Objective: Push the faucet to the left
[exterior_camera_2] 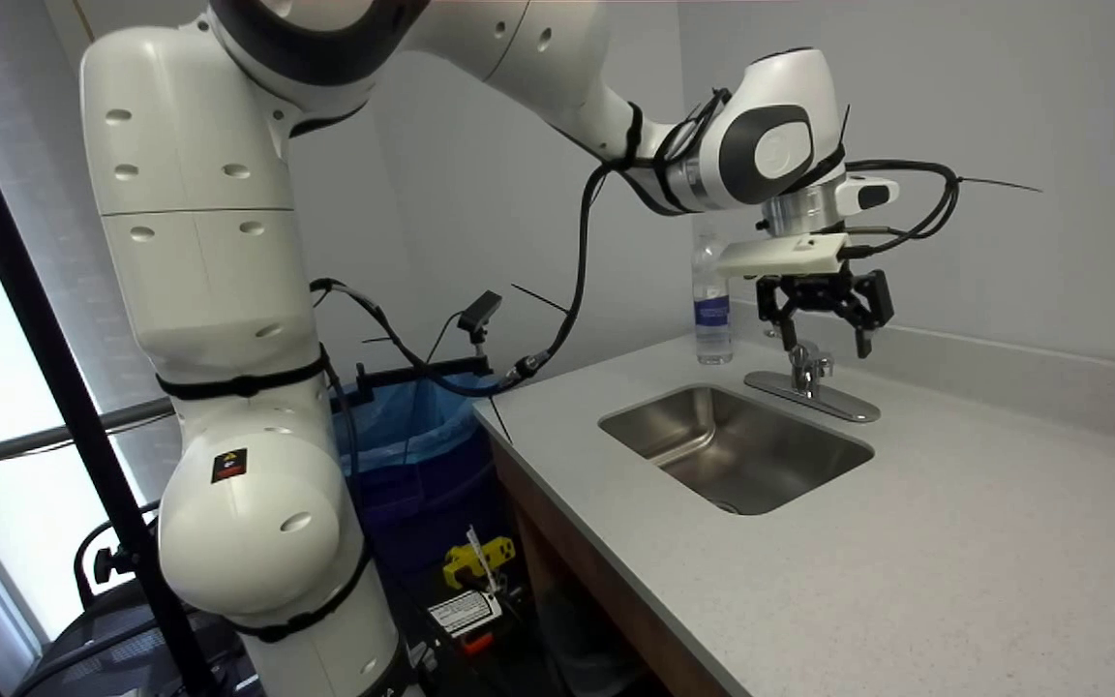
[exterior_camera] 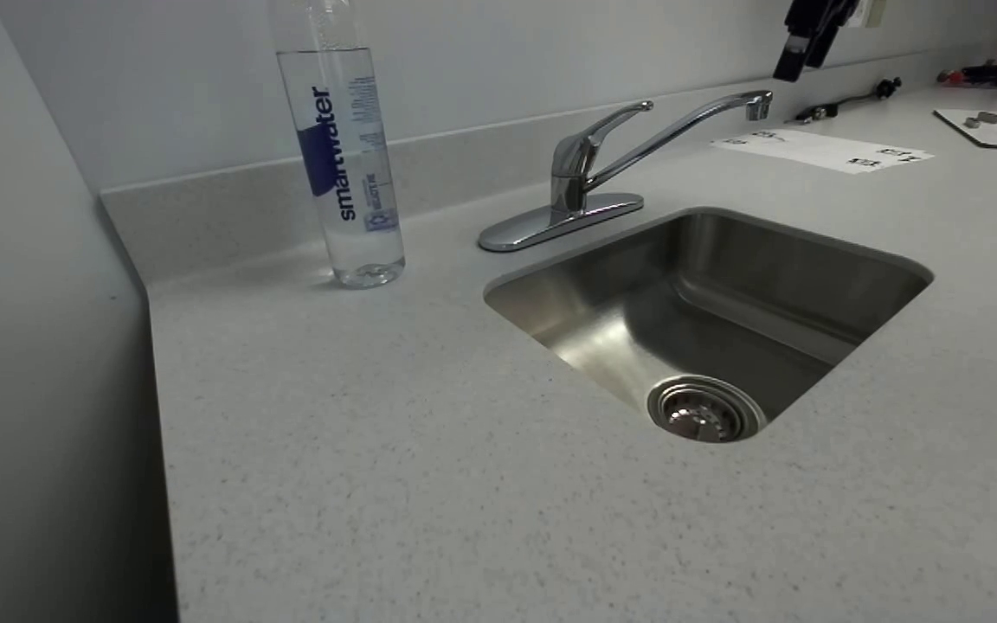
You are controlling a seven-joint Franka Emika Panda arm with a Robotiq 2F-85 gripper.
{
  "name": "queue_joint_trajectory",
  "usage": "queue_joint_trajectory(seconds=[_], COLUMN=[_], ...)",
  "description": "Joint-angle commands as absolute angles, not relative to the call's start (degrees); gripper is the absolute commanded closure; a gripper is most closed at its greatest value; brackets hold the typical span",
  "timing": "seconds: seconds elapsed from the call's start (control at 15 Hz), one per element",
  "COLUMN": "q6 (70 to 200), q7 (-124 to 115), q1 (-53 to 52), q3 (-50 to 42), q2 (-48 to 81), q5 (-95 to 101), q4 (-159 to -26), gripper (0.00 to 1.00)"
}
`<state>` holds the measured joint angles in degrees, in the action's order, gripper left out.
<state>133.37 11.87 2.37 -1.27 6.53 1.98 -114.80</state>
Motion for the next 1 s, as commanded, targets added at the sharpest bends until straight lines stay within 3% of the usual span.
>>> queue_joint_trajectory(seconds=[0.0, 0.4, 0.47, 0.53, 0.93], q6=[134.41, 134.04, 134.05, 134.08, 133.72], q7=[7.41, 1.82, 0.98, 0.06, -1.94], q1=[2.11, 2.25, 2.16, 1.98, 1.68], q3=[-1.32, -2.57, -2.74, -2.94, -3.20], q2=[10.32, 18.02, 19.01, 19.87, 23.48], q5=[1.42, 3.10, 3.38, 3.79, 4.27], q4=[-109.67, -99.89, -98.90, -98.16, -95.52], gripper=[0.00, 0.00, 0.25, 0.26, 0.73])
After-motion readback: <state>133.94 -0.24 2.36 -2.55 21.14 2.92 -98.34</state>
